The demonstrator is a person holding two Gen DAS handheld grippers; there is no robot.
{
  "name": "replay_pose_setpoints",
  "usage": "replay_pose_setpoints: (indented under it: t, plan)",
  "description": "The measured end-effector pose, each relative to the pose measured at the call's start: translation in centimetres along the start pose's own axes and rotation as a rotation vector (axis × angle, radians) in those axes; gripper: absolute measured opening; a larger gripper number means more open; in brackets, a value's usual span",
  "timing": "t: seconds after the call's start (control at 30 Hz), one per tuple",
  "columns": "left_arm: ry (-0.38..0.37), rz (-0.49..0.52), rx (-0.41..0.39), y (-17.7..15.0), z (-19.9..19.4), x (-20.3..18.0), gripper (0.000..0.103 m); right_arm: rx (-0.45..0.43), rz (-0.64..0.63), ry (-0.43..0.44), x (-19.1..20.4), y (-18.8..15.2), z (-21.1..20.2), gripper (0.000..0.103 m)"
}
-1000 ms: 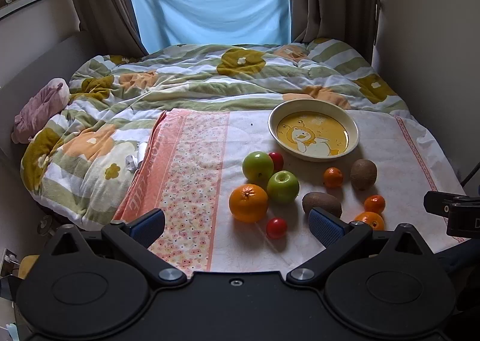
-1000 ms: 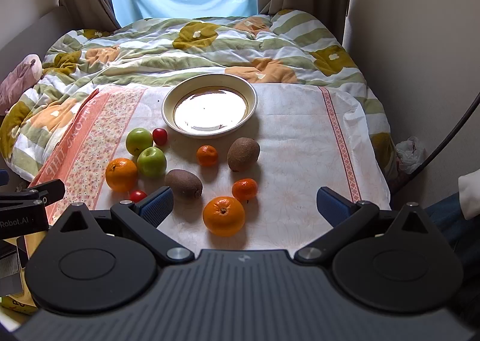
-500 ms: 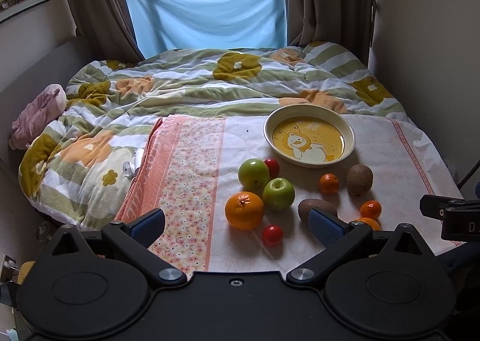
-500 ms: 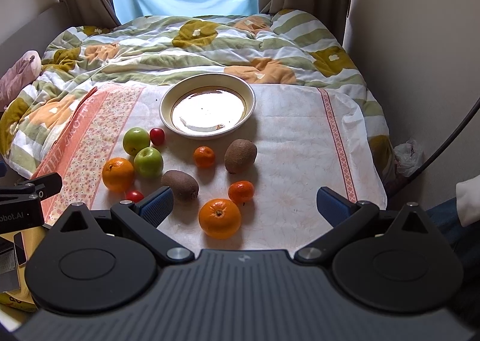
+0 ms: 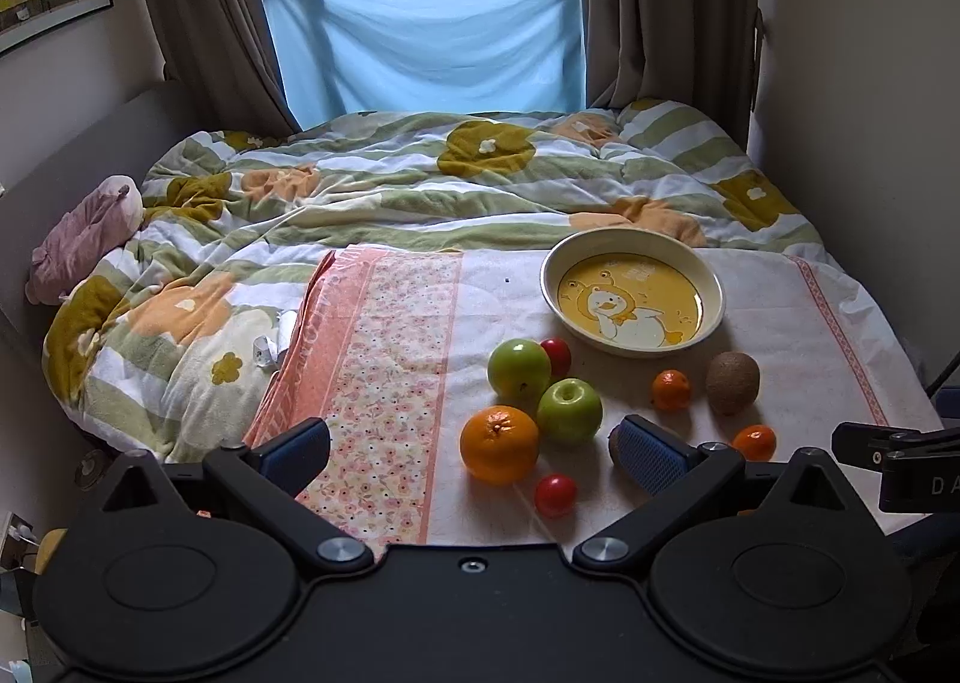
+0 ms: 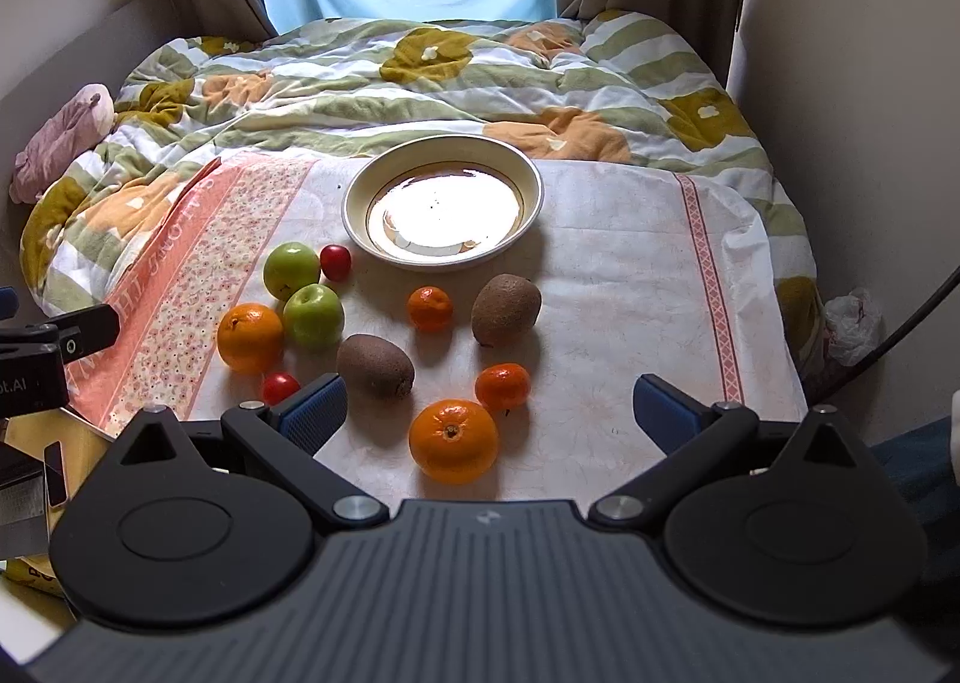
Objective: Organize fruits
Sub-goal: 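Grasp a large orange with the left tool while the right tool grasps another large orange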
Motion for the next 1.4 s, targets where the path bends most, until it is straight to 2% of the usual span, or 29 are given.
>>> replay_pose_setpoints:
  t: [0.23,0.43,0.7,0.83,1.07,1.23,1.4]
  plan:
    - [-0.056,0.058,0.022,-1.0,4.3,1.5,0.103,0.032,0.058,0.003,1.2,-1.1,3.1,0.103]
    - [-0.132,0.144,0.086,-2.2,9.2,2.1,0.100,0.064,0.109,-0.058,2.5,-2.2,6.4,0.103]
    - [-0.275,0.217,0.184,-4.2,14.9,1.6,0.096,0.128,0.186,-0.168,3.5,-4.0,10.4,0.103]
    - [-0.343,0.240,0.229,-5.1,16.6,1.0,0.093,0.154,0.221,-0.218,3.7,-4.8,11.4,0.103]
    - [-0.388,0.275,0.246,-5.5,18.7,0.6,0.086,0.184,0.263,-0.267,4.4,-5.8,12.4,0.103]
    - [-0.432,0.284,0.279,-5.8,19.8,0.4,0.068,0.191,0.285,-0.291,4.5,-6.2,12.7,0.103]
    - [-0.450,0.267,0.273,-5.8,19.9,0.6,0.068,0.196,0.292,-0.310,4.5,-6.4,12.9,0.094]
Point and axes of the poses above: each gripper's, at about its wrist camera, not at the fingertips, and z roughly the way its jaws point, x to its left, y to its top, the point moved 2 cm from there along z, roughly the way its jaws point, and after that the axes turned 11 degrees about -x, right-handed, at the moved point
